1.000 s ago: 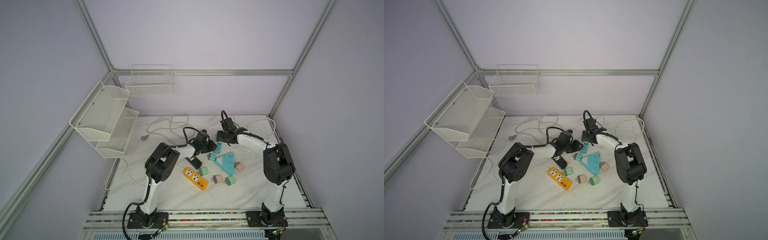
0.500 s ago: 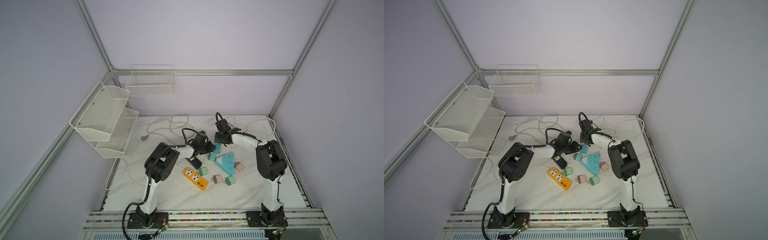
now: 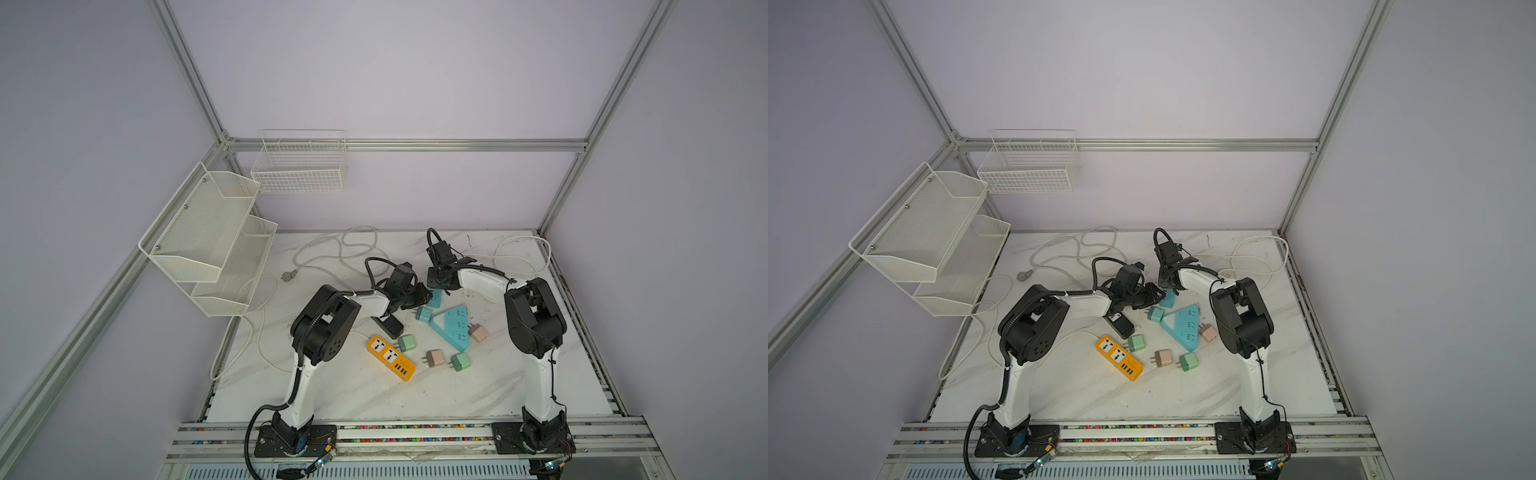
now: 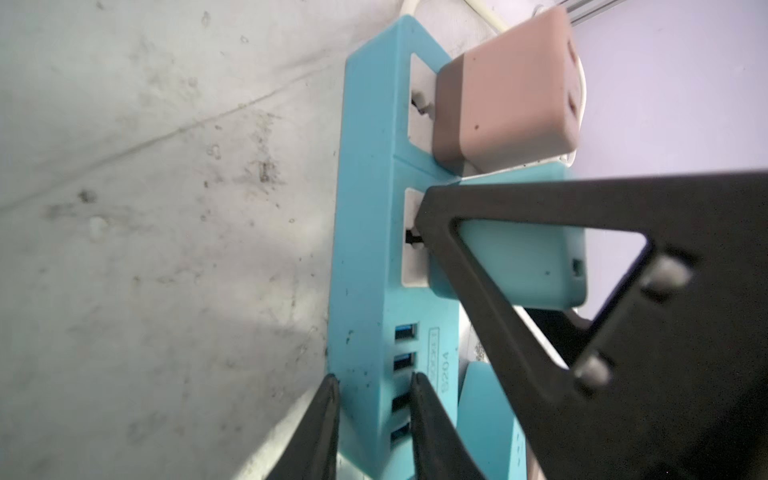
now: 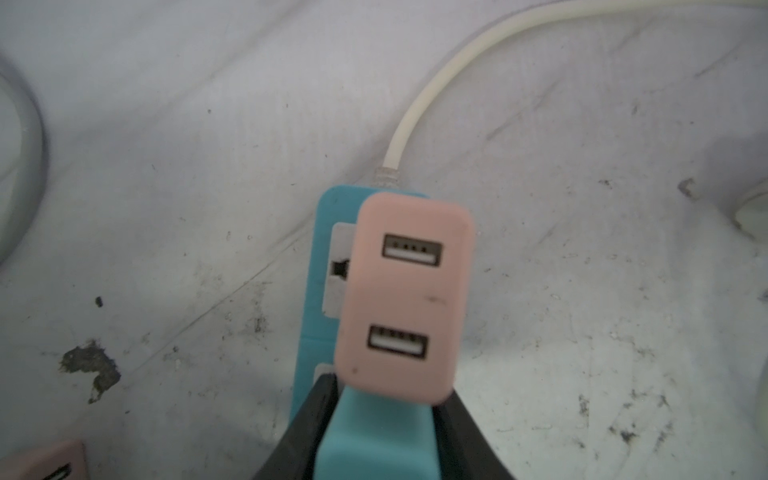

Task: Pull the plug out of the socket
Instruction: 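Grip the mint adapter on the cyan USB strip with the right gripper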

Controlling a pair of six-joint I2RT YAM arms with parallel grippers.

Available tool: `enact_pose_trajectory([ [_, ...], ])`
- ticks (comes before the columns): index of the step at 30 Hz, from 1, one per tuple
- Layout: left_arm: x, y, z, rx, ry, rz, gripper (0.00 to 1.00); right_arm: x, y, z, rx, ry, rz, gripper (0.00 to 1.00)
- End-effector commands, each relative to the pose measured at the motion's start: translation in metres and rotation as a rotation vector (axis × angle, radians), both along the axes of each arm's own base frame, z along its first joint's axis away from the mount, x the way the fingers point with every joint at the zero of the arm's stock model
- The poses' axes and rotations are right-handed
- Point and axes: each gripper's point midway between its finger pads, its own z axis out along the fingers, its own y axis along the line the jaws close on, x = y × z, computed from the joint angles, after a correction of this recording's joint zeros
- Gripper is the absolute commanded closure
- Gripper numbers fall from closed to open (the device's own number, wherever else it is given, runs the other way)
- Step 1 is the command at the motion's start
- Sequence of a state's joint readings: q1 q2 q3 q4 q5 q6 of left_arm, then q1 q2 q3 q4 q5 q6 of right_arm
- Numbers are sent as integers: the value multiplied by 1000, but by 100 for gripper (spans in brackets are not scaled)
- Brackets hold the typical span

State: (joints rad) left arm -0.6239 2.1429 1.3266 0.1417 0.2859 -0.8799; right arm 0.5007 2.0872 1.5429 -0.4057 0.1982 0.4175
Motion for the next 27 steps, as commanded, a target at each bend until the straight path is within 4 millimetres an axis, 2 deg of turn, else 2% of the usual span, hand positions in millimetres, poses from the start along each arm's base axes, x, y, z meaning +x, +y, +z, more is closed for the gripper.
enact_pose_trajectory([
  [1, -13, -1, -18, 17, 44, -18, 72, -3, -2, -5, -33, 20, -17, 64],
  [6, -17, 2, -25, 24, 66, -11, 73, -4, 1, -3, -16, 19, -8, 69],
  [12, -28, 7, -40, 42, 108, -12, 73, 0, 6, 10, -22, -15, 13, 73],
  [18, -32, 15, -49, 81, 120, 13, 74, -2, 18, 6, 0, 1, 26, 74],
  [27, -33, 15, -50, 93, 123, 15, 75, 1, 3, 17, -23, -25, 2, 77],
])
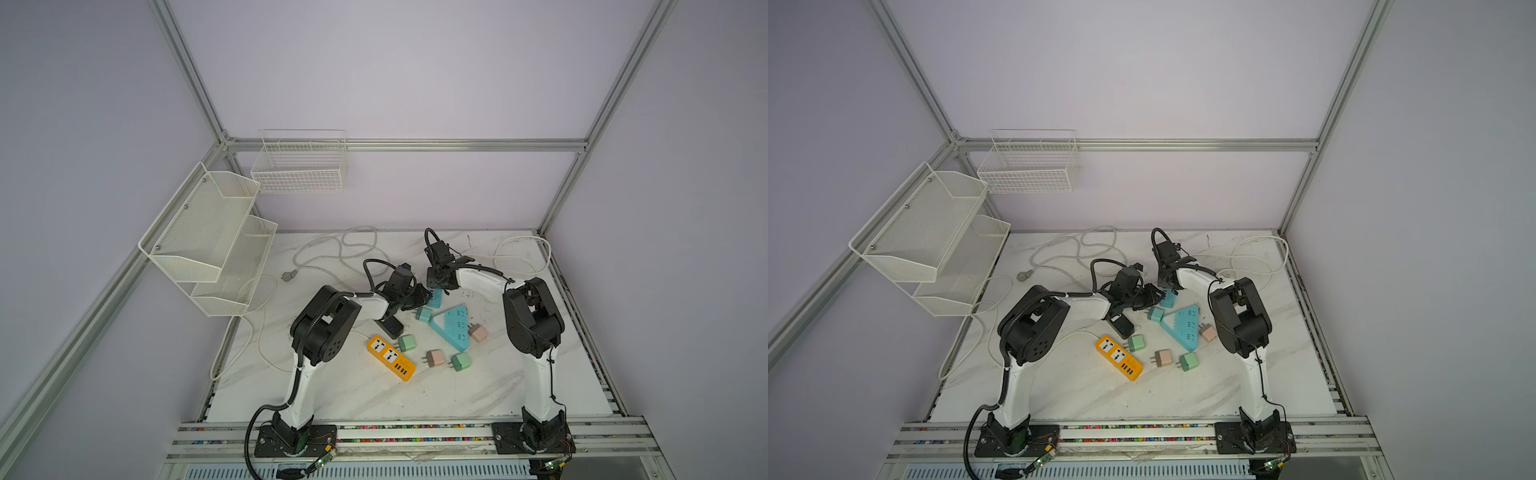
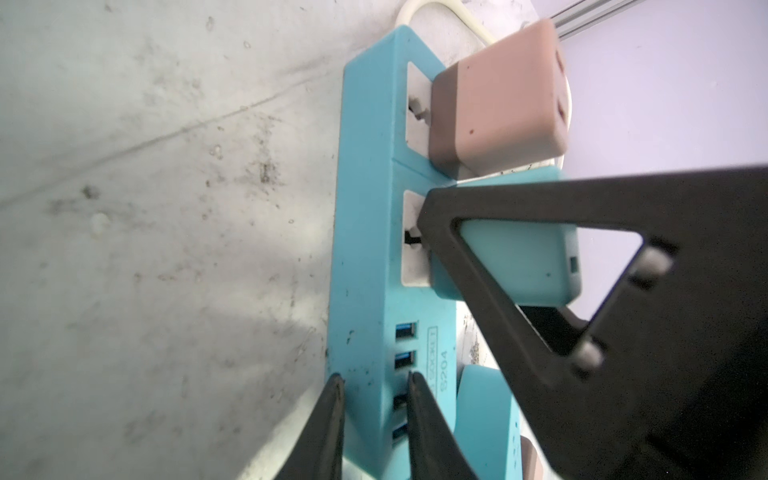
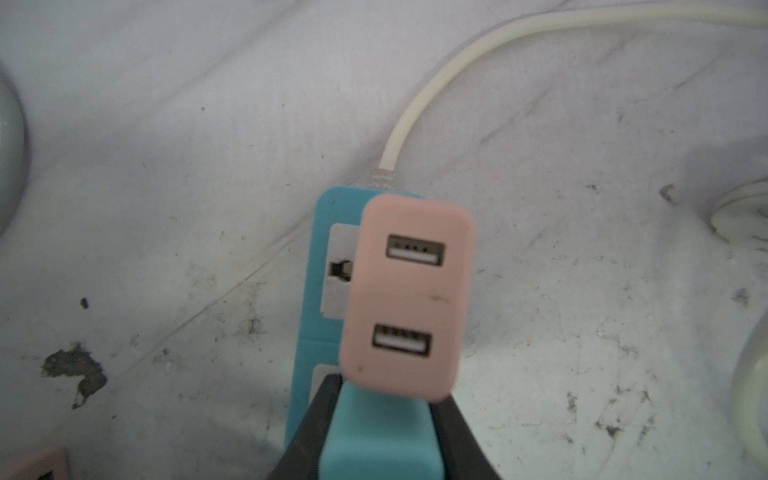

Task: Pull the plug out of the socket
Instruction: 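Grip the mint adapter on the cyan USB strip with the right gripper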

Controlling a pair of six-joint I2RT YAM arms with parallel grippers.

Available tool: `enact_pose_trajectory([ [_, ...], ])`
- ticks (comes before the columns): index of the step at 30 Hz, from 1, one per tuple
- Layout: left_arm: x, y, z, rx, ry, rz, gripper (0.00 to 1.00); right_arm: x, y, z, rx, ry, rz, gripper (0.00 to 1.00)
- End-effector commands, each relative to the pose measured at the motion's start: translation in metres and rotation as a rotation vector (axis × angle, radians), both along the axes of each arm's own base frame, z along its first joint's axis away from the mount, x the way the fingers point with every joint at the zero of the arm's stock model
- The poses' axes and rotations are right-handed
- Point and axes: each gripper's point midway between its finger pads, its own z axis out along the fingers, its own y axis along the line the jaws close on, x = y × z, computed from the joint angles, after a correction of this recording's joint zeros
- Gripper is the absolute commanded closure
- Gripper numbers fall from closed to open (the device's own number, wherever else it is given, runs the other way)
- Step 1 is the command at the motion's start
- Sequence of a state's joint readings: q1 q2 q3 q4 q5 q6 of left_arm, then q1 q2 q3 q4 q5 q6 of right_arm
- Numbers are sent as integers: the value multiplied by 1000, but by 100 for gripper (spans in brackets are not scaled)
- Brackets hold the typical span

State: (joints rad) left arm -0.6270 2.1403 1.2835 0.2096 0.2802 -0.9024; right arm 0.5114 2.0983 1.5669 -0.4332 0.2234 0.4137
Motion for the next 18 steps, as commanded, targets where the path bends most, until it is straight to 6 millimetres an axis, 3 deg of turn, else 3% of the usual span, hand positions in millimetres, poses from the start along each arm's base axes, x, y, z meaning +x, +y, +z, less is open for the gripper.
enact_pose_trajectory([
  [1, -31, 15, -48, 116, 133, 3, 75, 1, 4, 17, 7, -29, 6, 78],
  [8, -31, 19, -50, 135, 128, 22, 76, -1, 23, 16, 34, -14, 46, 78],
  [15, -35, 17, -52, 132, 140, 12, 77, 1, -1, 30, 58, -40, 16, 80],
  [18, -34, 13, -52, 127, 139, 4, 78, 2, 4, 34, 54, -54, 17, 81],
])
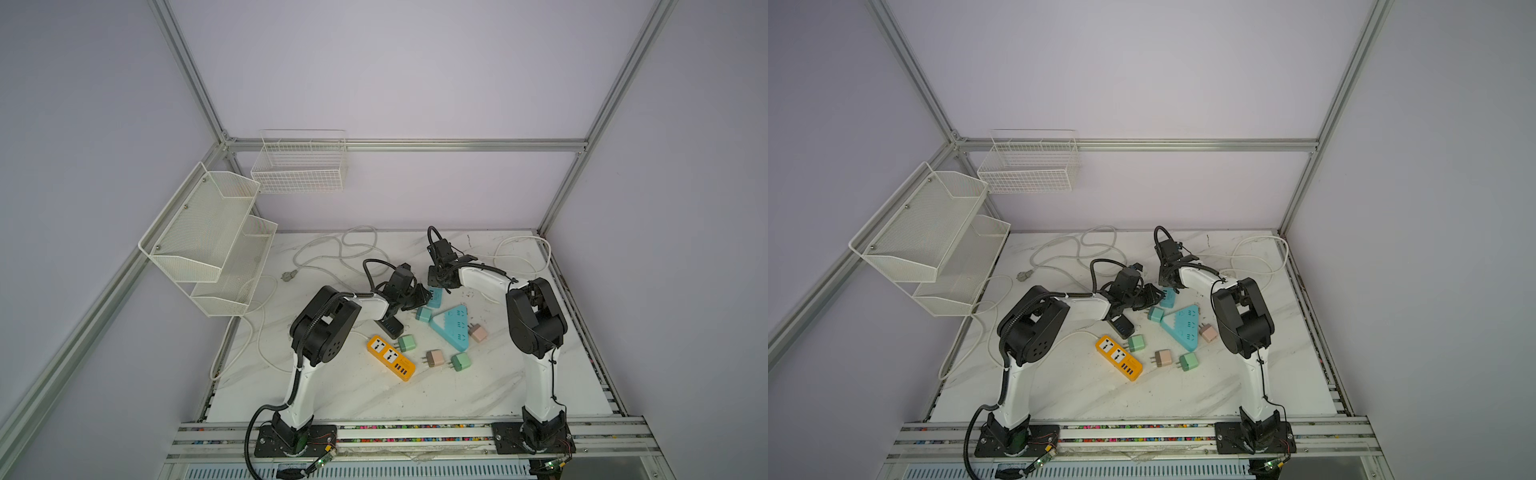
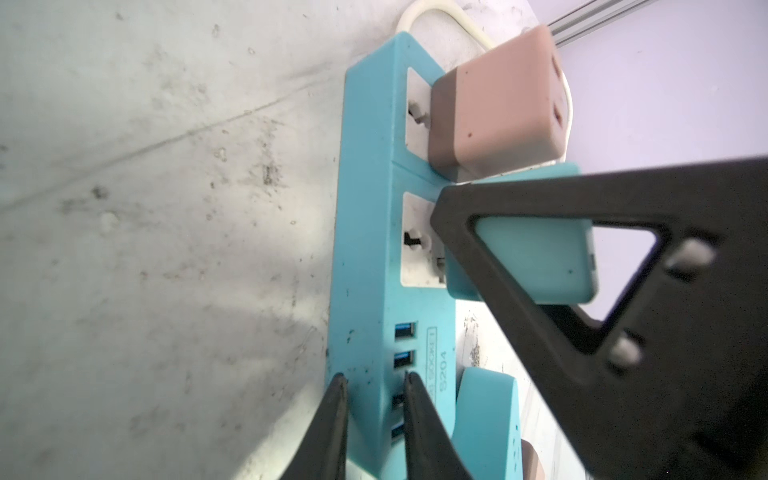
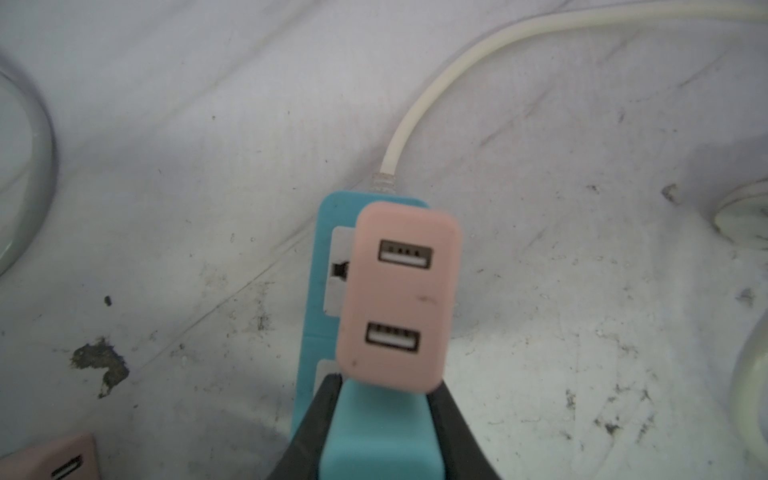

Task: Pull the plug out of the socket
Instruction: 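Grip the mint adapter on the cyan USB strip with the right gripper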

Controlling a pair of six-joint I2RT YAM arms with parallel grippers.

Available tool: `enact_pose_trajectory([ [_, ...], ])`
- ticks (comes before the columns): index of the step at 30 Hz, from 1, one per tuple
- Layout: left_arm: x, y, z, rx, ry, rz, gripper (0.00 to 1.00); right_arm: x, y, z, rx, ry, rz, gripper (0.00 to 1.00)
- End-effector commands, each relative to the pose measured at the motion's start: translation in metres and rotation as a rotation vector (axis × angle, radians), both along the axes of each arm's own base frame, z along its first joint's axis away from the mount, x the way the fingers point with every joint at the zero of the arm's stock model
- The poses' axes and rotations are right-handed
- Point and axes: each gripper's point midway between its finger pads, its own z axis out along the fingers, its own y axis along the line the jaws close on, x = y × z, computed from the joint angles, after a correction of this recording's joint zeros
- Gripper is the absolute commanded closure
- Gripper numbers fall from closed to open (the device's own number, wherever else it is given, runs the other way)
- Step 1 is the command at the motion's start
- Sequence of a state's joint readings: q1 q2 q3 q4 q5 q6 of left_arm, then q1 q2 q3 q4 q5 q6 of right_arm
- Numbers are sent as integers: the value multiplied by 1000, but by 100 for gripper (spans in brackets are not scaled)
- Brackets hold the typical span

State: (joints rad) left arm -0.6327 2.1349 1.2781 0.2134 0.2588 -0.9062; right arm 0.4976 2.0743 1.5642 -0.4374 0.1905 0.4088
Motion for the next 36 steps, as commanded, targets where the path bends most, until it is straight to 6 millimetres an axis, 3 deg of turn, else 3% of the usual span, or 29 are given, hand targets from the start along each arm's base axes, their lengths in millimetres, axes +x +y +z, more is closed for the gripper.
enact_pose_trajectory([
  [1, -35, 12, -52, 118, 148, -10, 78, 1, 10, 25, 24, -55, 17, 81],
  [7, -35, 17, -55, 143, 153, 8, 78, -1, 25, 19, 52, -26, 41, 82],
  [13, -34, 13, -49, 126, 148, -4, 78, -2, 4, 52, 41, -97, 9, 82],
  [25, -20, -4, 17, 46, 26, -37, 74, -16, -30, 106, 271, -191, 4, 82],
  [32, -23, 3, 44, 40, -24, -27, 71, -32, -64, 99, 450, -207, -30, 82],
  [36, -27, 12, 52, 47, -41, -7, 70, -40, -66, 79, 521, -183, -31, 82],
])
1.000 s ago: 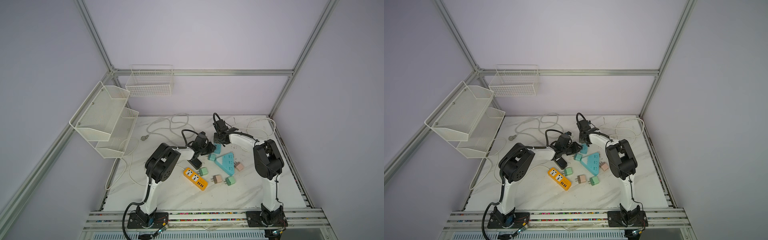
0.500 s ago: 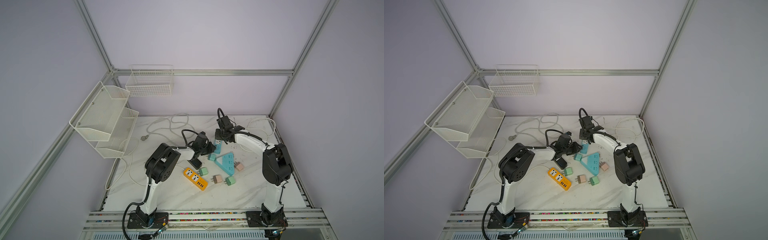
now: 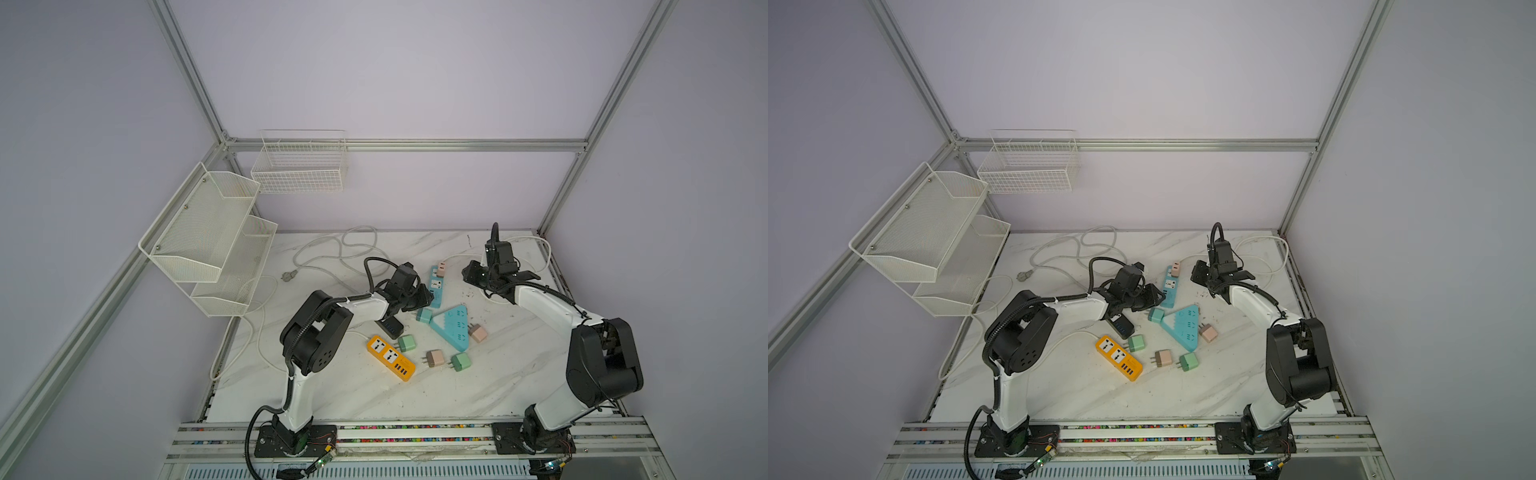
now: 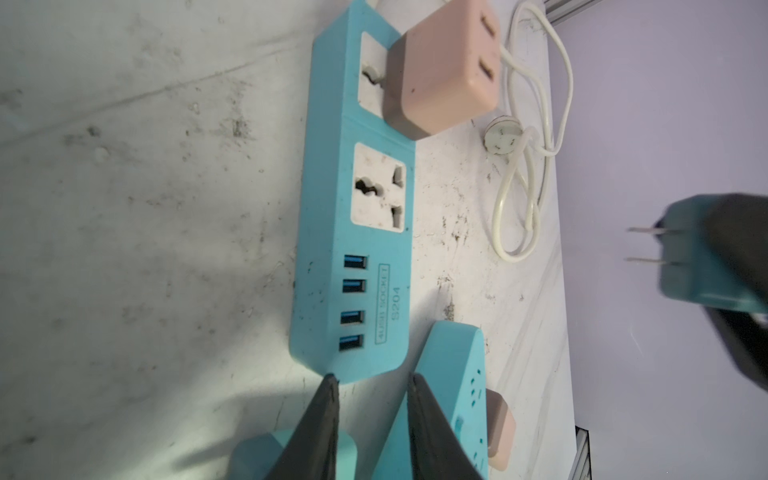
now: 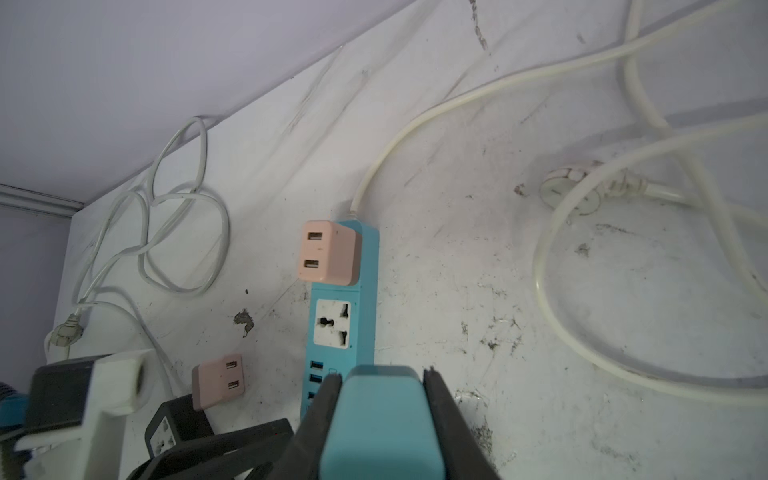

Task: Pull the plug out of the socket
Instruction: 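Grip the mint adapter on the cyan USB strip with the right gripper, then pull the mint adapter off the strip and set it down beside it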

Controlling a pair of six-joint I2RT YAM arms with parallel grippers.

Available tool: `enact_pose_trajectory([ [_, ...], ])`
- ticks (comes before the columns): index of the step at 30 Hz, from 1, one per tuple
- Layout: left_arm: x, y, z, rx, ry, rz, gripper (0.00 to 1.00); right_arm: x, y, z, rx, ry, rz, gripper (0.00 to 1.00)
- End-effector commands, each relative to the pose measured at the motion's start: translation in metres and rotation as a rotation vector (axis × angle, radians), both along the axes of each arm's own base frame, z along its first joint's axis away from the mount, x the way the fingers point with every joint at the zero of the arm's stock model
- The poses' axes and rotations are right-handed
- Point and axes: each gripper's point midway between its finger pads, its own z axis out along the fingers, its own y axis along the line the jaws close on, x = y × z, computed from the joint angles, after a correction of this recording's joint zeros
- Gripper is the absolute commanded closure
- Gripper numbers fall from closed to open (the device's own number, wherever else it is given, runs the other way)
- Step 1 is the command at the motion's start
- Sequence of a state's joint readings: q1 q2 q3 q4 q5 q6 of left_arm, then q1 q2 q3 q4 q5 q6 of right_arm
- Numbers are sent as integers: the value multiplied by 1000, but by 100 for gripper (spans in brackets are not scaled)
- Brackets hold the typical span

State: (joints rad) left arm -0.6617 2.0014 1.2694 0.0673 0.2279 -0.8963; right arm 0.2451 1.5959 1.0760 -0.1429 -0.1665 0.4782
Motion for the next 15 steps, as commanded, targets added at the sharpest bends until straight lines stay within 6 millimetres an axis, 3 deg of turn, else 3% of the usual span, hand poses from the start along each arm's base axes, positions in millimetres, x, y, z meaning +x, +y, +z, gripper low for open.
enact_pose_trajectory([
  [1, -8, 12, 14, 17, -42, 7, 70, 1, 16, 3, 130, -41, 49, 82],
  [15, -26, 31, 28, 13, -69, 31, 65, 15, 16, -55, 189, 37, 5, 82],
])
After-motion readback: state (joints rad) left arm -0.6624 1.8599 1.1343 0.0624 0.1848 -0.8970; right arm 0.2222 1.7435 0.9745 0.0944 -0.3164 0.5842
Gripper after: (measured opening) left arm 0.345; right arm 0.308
